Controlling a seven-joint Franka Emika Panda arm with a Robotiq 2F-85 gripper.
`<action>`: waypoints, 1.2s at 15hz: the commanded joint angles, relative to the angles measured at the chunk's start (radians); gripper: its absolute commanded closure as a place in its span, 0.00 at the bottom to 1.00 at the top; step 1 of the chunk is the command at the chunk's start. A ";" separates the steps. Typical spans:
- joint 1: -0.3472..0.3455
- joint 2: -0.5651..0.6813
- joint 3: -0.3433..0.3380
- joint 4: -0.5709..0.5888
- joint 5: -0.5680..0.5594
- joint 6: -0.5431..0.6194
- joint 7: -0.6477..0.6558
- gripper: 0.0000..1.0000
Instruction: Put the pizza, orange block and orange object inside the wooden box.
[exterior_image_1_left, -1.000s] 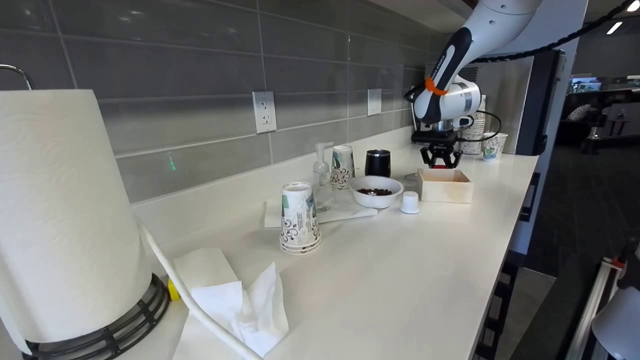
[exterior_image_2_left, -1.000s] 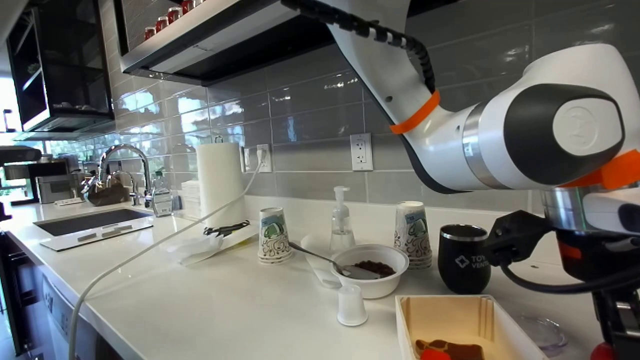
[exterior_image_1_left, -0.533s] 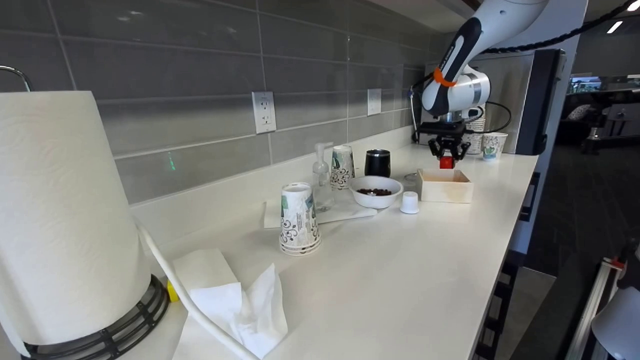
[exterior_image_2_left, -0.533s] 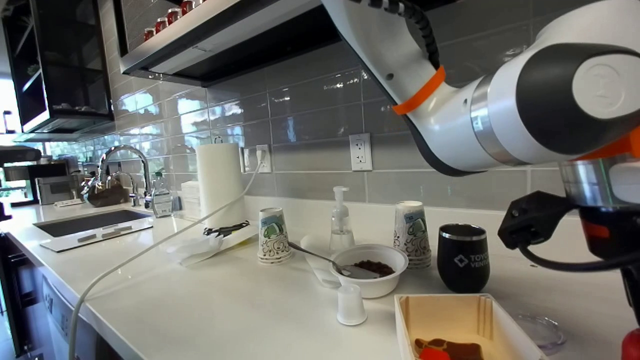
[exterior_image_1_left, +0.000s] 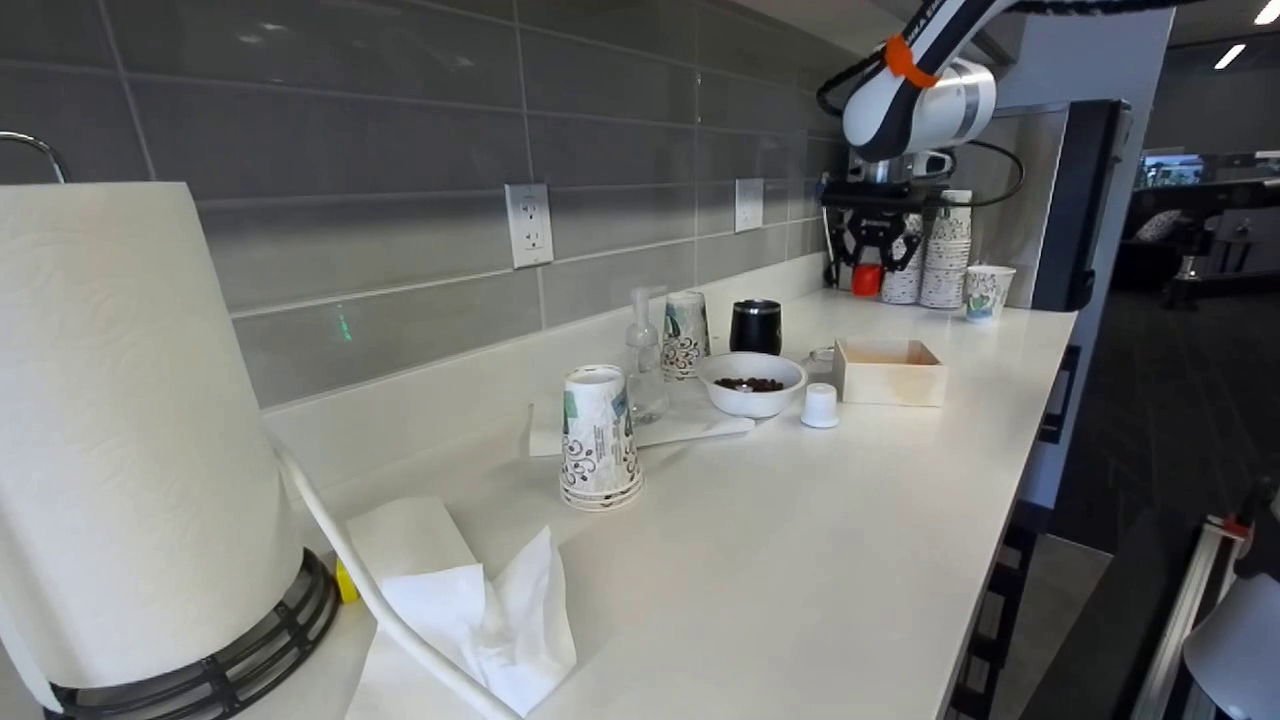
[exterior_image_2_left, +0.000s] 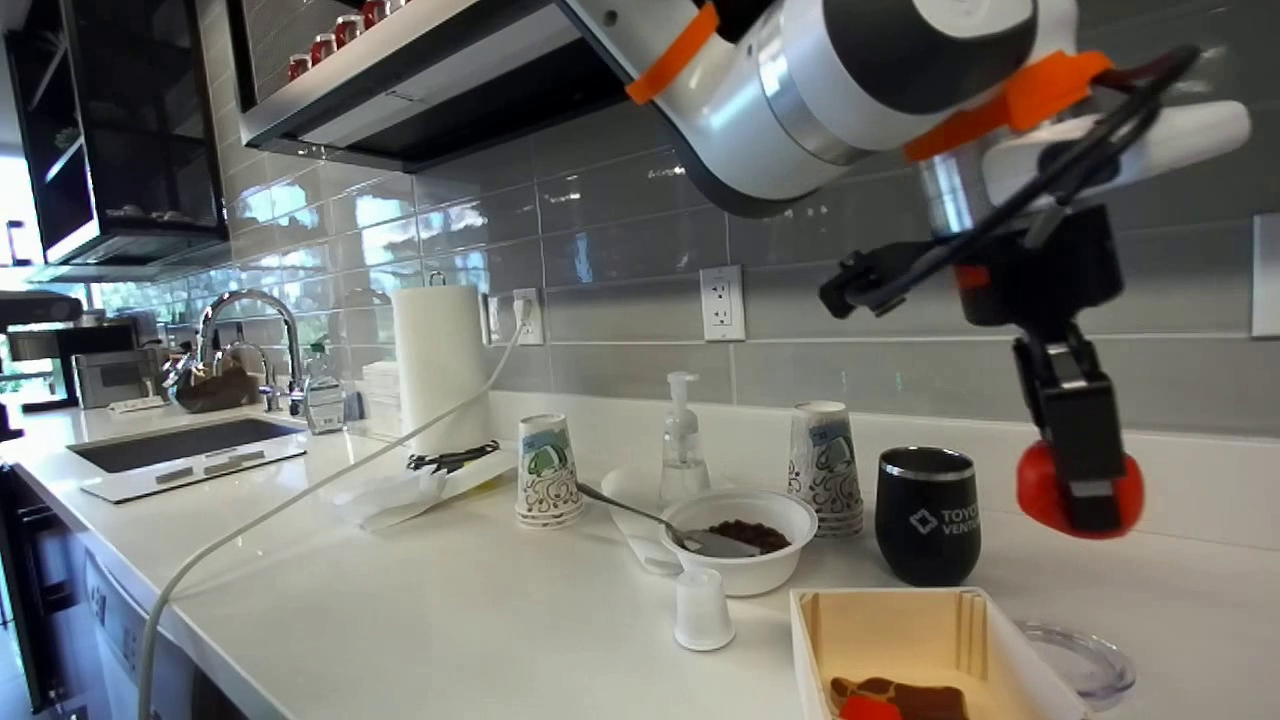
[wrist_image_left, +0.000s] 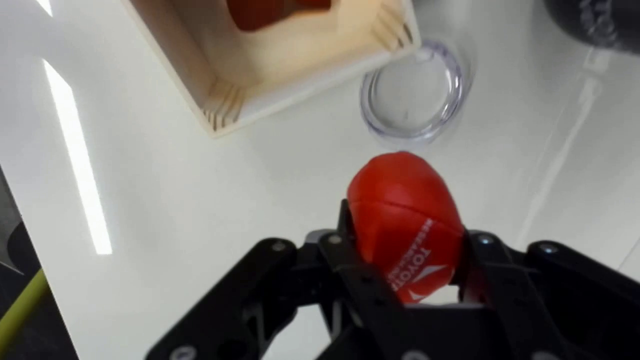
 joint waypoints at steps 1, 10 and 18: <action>-0.013 -0.198 0.070 -0.141 -0.042 -0.101 0.017 0.87; -0.092 -0.282 0.169 -0.302 -0.031 -0.094 0.031 0.87; -0.148 -0.291 0.184 -0.347 -0.044 -0.006 0.070 0.00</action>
